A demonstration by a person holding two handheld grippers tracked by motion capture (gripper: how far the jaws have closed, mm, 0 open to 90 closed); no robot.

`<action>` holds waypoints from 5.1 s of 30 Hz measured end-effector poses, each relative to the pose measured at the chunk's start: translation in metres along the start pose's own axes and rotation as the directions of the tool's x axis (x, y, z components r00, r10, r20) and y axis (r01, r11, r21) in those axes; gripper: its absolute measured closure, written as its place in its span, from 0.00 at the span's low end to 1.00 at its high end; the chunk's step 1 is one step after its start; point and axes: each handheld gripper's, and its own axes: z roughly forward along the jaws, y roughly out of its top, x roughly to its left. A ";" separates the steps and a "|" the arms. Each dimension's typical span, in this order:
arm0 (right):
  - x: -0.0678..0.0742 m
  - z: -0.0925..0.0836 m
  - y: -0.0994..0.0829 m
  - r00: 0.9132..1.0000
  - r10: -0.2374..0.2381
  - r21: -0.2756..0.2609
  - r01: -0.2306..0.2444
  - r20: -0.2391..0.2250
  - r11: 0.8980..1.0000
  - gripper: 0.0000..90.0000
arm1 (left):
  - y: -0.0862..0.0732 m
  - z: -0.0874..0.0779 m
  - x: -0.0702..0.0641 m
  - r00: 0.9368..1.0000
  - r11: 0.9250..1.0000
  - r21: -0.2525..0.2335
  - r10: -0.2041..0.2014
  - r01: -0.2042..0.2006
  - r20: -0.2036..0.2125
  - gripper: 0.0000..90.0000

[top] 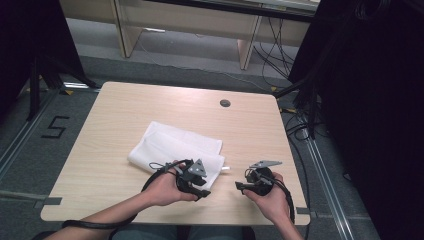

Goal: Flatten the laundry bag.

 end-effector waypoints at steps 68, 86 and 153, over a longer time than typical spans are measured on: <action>0.047 0.101 0.137 0.923 -0.376 0.175 0.386 -0.088 0.906 0.99 | -0.049 0.003 0.048 0.992 0.988 0.148 -0.025 0.044 -0.127 0.89; 0.049 0.035 0.154 0.927 -0.375 -0.005 0.375 -0.019 0.927 0.99 | -0.036 -0.006 0.047 0.978 0.994 0.078 -0.058 0.075 -0.198 0.82; 0.072 -0.002 0.093 0.852 -0.516 -0.120 0.505 -0.088 0.855 0.99 | -0.137 -0.123 0.076 0.909 0.979 -0.099 -0.202 0.178 -0.364 0.37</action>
